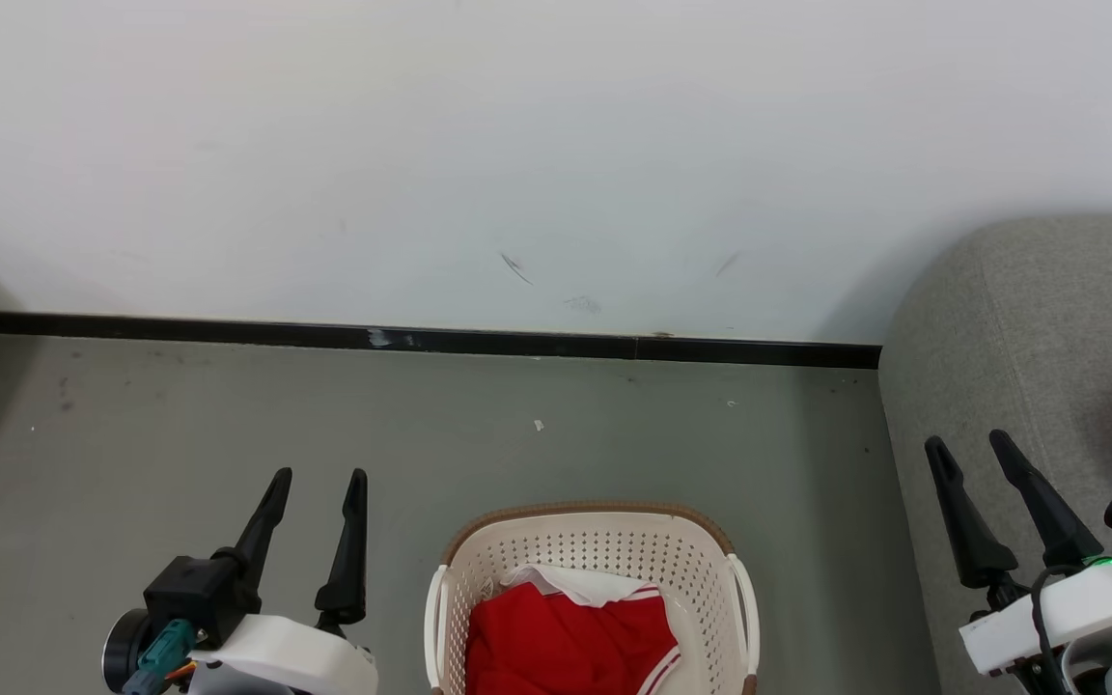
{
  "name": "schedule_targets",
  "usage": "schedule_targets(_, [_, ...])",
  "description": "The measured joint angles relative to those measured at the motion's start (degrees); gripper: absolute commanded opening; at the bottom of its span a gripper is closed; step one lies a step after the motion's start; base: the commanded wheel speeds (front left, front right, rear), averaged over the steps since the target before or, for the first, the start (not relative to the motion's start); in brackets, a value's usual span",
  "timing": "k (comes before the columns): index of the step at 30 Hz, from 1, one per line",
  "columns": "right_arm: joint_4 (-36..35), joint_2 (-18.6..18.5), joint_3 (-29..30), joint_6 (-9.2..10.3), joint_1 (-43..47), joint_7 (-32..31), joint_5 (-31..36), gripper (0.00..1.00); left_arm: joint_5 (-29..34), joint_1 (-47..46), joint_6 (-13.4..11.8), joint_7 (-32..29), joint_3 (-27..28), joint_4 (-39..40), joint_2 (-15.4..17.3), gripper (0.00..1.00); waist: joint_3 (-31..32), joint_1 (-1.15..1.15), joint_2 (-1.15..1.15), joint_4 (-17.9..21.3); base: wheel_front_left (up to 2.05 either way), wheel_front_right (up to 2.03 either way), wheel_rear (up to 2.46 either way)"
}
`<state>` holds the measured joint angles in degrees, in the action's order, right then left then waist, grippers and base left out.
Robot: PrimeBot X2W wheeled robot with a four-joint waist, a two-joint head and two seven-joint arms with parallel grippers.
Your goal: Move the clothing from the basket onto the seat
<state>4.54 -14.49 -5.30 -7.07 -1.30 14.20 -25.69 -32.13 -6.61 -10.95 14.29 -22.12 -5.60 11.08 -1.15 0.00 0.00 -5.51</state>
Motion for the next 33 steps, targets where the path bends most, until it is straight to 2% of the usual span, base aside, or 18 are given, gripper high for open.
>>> schedule_targets(10, [-0.16, 0.2, -0.12, 0.0, 0.25, 0.0, 0.18, 1.0, 0.1, 0.07, 0.1, 0.0, 0.33, 0.02, -0.31, 1.0, -0.2, 0.0, 0.0, 0.14, 0.0, 0.0, 0.0])
schedule_targets(33, [-2.25, -0.58, 0.8, 0.0, 0.15, 0.0, 0.16, 1.0, 0.92, 0.08, 2.05, 0.0, -1.19, 0.1, -1.53, 1.0, -3.36, 0.0, 0.0, 1.18, 0.0, 0.0, 0.0])
